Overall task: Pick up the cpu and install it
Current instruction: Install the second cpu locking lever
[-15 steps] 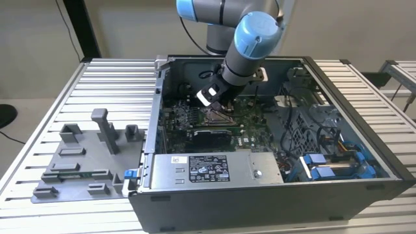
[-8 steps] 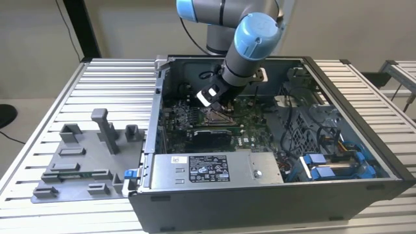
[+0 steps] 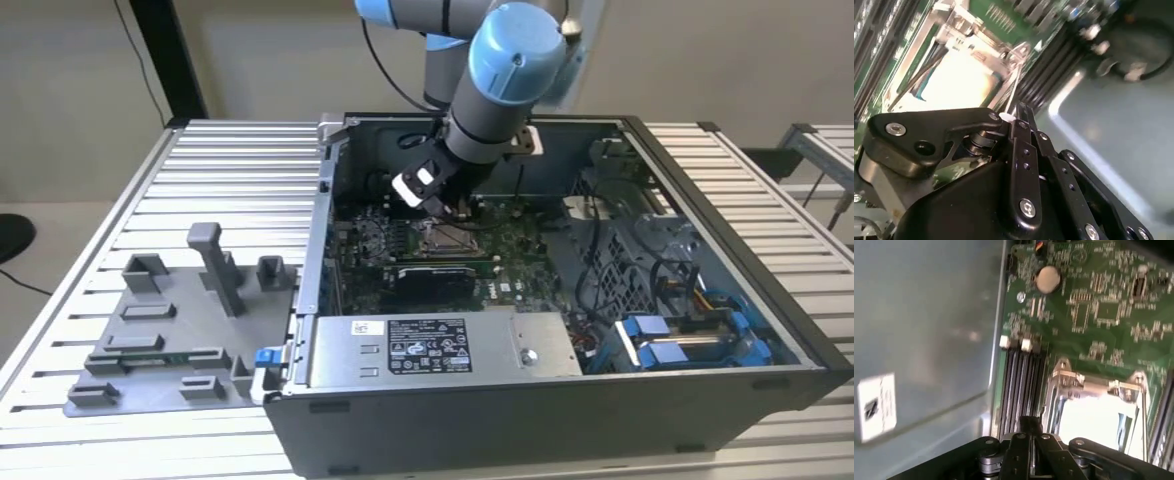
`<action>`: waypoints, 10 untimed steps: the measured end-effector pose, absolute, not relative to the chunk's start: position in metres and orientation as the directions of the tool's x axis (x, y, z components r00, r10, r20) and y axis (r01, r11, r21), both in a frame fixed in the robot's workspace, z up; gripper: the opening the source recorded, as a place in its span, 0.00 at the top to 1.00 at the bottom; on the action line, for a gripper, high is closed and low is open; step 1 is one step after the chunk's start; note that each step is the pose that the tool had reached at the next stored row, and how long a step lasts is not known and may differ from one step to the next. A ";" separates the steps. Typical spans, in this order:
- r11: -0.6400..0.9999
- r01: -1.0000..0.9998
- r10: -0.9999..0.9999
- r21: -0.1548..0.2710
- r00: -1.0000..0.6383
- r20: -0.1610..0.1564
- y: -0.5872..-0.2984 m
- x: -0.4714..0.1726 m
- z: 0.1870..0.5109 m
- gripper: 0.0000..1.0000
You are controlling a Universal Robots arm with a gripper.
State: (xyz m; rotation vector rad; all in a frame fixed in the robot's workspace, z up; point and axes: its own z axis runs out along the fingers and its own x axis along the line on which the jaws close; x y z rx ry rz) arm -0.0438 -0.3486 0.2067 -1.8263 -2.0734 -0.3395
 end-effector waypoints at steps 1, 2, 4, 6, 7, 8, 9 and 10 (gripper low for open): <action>0.138 0.989 0.904 -0.054 -0.103 0.416 -0.349 -0.048 0.209 1.00; 0.138 0.989 0.904 -0.054 -0.103 0.416 -0.350 -0.053 0.211 1.00; 0.138 0.989 0.904 -0.054 -0.103 0.416 -0.351 -0.062 0.216 1.00; 0.138 0.989 0.904 -0.054 -0.103 0.416 -0.352 -0.071 0.220 1.00; 0.138 0.989 0.904 -0.054 -0.103 0.416 -0.353 -0.074 0.221 1.00; 0.138 0.989 0.904 -0.054 -0.103 0.416 -0.353 -0.075 0.222 1.00; 0.138 0.989 0.904 -0.054 -0.103 0.416 -0.354 -0.075 0.222 1.00; 0.138 0.989 0.904 -0.054 -0.103 0.414 -0.354 -0.075 0.222 1.00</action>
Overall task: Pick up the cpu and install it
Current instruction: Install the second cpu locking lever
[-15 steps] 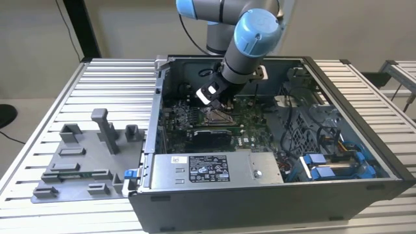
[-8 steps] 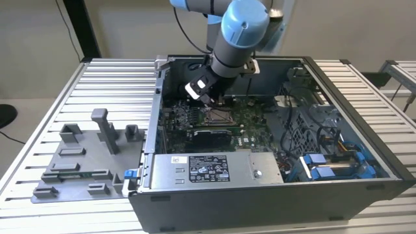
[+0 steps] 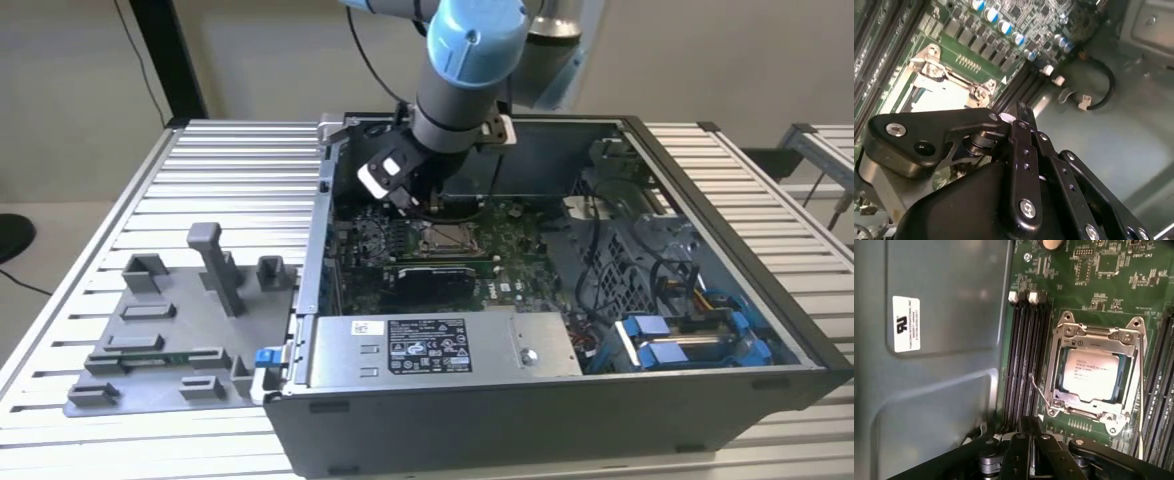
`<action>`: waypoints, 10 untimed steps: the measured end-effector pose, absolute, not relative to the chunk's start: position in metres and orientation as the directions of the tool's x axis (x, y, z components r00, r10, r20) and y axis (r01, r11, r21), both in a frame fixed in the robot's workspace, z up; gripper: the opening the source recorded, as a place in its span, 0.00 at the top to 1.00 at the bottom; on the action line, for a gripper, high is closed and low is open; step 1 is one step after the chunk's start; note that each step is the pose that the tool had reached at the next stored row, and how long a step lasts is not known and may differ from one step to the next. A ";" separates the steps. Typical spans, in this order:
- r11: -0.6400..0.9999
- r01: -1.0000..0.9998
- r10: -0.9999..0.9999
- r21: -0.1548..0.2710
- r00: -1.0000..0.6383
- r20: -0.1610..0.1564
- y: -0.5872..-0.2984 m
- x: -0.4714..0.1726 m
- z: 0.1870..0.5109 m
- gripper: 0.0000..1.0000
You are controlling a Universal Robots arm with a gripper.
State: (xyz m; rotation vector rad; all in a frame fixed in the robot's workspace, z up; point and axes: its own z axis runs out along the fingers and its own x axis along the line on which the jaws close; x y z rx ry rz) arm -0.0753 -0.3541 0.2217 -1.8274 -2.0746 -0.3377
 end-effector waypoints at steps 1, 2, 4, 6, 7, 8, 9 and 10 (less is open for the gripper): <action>0.137 0.989 0.906 -0.055 -0.103 0.410 -0.355 -0.075 0.221 1.00; 0.137 0.989 0.909 -0.056 -0.103 0.403 -0.355 -0.075 0.221 1.00; 0.136 0.989 0.913 -0.057 -0.103 0.395 -0.356 -0.075 0.219 1.00; 0.136 0.989 0.913 -0.057 -0.103 0.395 -0.355 -0.075 0.216 1.00; 0.136 0.989 0.913 -0.057 -0.103 0.395 -0.355 -0.075 0.214 1.00; 0.136 0.989 0.913 -0.057 -0.103 0.395 -0.355 -0.074 0.212 1.00; 0.137 0.989 0.913 -0.057 -0.103 0.395 -0.354 -0.074 0.210 1.00; 0.136 0.989 0.913 -0.057 -0.103 0.395 -0.354 -0.073 0.209 1.00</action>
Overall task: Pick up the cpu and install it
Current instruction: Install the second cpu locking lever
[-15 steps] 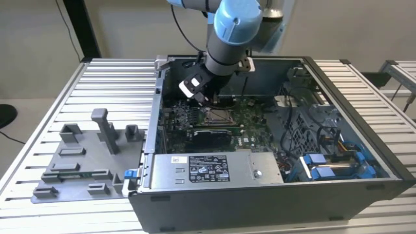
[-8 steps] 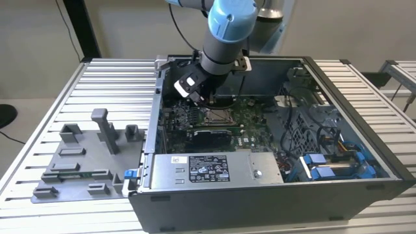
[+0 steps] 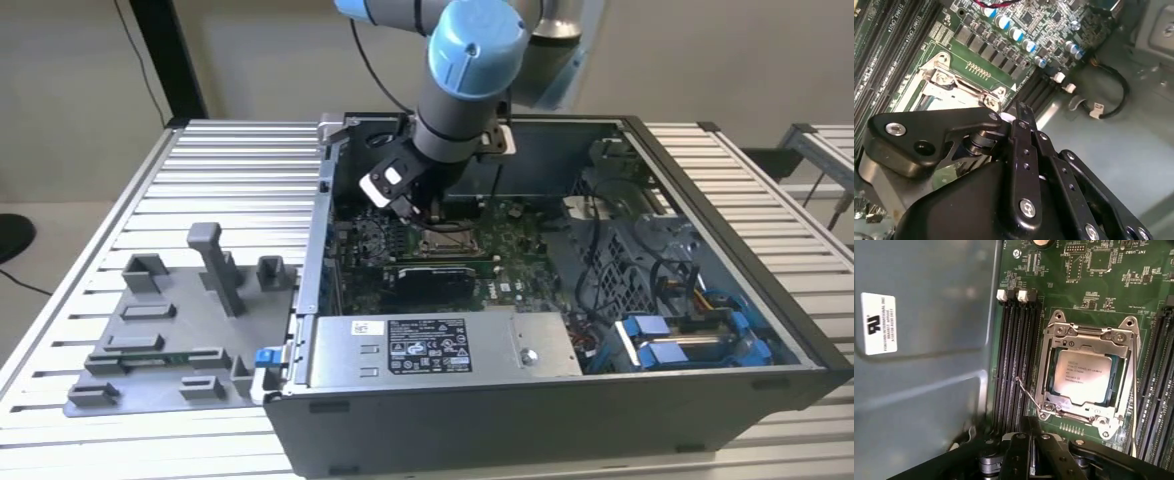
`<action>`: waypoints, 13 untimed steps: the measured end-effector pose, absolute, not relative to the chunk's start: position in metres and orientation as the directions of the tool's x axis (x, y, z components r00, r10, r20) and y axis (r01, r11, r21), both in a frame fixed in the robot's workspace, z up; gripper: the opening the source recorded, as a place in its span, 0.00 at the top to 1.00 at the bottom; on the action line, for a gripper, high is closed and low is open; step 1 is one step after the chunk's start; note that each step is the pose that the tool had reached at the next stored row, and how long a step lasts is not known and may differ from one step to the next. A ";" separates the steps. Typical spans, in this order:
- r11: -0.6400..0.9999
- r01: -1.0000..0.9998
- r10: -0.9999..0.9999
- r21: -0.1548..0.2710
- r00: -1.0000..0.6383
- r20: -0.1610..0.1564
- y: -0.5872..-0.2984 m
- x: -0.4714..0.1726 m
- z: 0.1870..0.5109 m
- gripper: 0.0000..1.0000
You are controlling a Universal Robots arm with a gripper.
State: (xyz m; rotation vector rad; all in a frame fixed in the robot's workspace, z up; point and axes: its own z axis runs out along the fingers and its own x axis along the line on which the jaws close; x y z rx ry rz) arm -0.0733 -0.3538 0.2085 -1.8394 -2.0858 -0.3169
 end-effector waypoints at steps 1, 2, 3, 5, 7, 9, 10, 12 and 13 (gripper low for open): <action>0.136 0.989 0.913 -0.057 -0.103 0.395 -0.353 -0.073 0.207 1.00; 0.136 0.989 0.913 -0.057 -0.103 0.395 -0.353 -0.072 0.205 1.00; 0.136 0.989 0.913 -0.057 -0.103 0.396 -0.352 -0.072 0.203 1.00; 0.137 0.989 0.912 -0.057 -0.103 0.396 -0.351 -0.071 0.200 1.00; 0.137 0.989 0.913 -0.057 -0.103 0.396 -0.350 -0.069 0.199 1.00; 0.137 0.989 0.912 -0.057 -0.103 0.396 -0.350 -0.067 0.197 1.00; 0.137 0.989 0.913 -0.057 -0.103 0.396 -0.349 -0.066 0.196 1.00; 0.137 0.989 0.913 -0.057 -0.103 0.396 -0.349 -0.065 0.195 1.00; 0.137 0.989 0.913 -0.057 -0.103 0.396 -0.349 -0.064 0.194 1.00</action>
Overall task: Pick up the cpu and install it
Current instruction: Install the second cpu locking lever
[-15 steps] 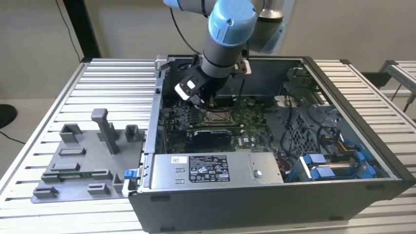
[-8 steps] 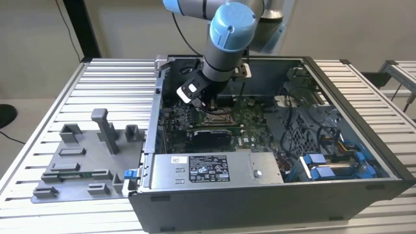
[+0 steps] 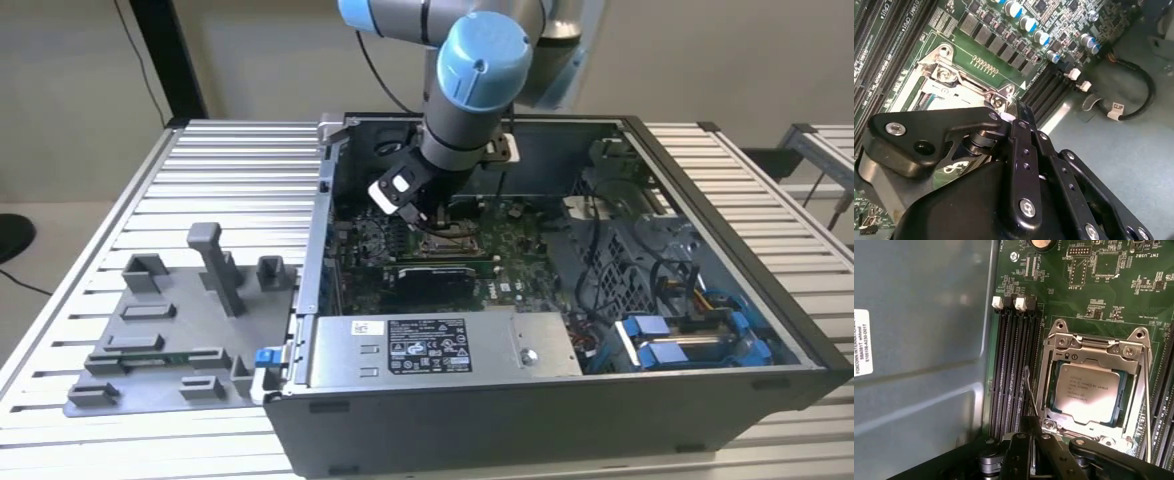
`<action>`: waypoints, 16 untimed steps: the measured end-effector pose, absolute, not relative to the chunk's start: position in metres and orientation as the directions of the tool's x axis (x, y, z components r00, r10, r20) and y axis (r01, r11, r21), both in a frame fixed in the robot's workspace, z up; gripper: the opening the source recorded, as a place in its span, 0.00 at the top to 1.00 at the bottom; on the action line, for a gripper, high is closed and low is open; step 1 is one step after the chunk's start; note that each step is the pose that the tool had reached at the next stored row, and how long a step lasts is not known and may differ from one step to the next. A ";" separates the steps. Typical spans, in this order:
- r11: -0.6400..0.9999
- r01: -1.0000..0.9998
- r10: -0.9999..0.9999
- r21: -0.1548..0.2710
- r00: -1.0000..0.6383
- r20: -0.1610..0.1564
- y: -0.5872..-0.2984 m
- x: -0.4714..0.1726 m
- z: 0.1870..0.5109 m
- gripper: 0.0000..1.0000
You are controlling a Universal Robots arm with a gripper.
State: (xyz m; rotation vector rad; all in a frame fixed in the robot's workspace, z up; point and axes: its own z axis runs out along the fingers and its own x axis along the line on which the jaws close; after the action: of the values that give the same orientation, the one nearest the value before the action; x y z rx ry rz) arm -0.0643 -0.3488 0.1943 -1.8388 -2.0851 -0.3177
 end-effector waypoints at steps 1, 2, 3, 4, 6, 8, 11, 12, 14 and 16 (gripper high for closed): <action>0.137 0.989 0.912 -0.057 -0.103 0.396 -0.349 -0.064 0.194 1.00; 0.137 0.989 0.912 -0.057 -0.103 0.396 -0.348 -0.063 0.193 1.00; 0.137 0.989 0.912 -0.057 -0.103 0.396 -0.348 -0.062 0.193 1.00; 0.136 0.989 0.913 -0.057 -0.103 0.396 -0.348 -0.061 0.192 1.00; 0.136 0.989 0.913 -0.057 -0.103 0.396 -0.348 -0.059 0.191 1.00; 0.136 0.989 0.912 -0.057 -0.103 0.396 -0.347 -0.057 0.191 1.00; 0.137 0.989 0.913 -0.057 -0.103 0.396 -0.347 -0.053 0.190 1.00; 0.137 0.989 0.912 -0.057 -0.103 0.396 -0.347 -0.052 0.190 1.00; 0.137 0.989 0.912 -0.057 -0.103 0.396 -0.346 -0.051 0.189 1.00; 0.136 0.989 0.913 -0.057 -0.103 0.396 -0.346 -0.048 0.189 1.00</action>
State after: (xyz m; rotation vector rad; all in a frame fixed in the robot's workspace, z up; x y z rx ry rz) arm -0.0481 -0.3463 0.1890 -1.8389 -2.0851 -0.3177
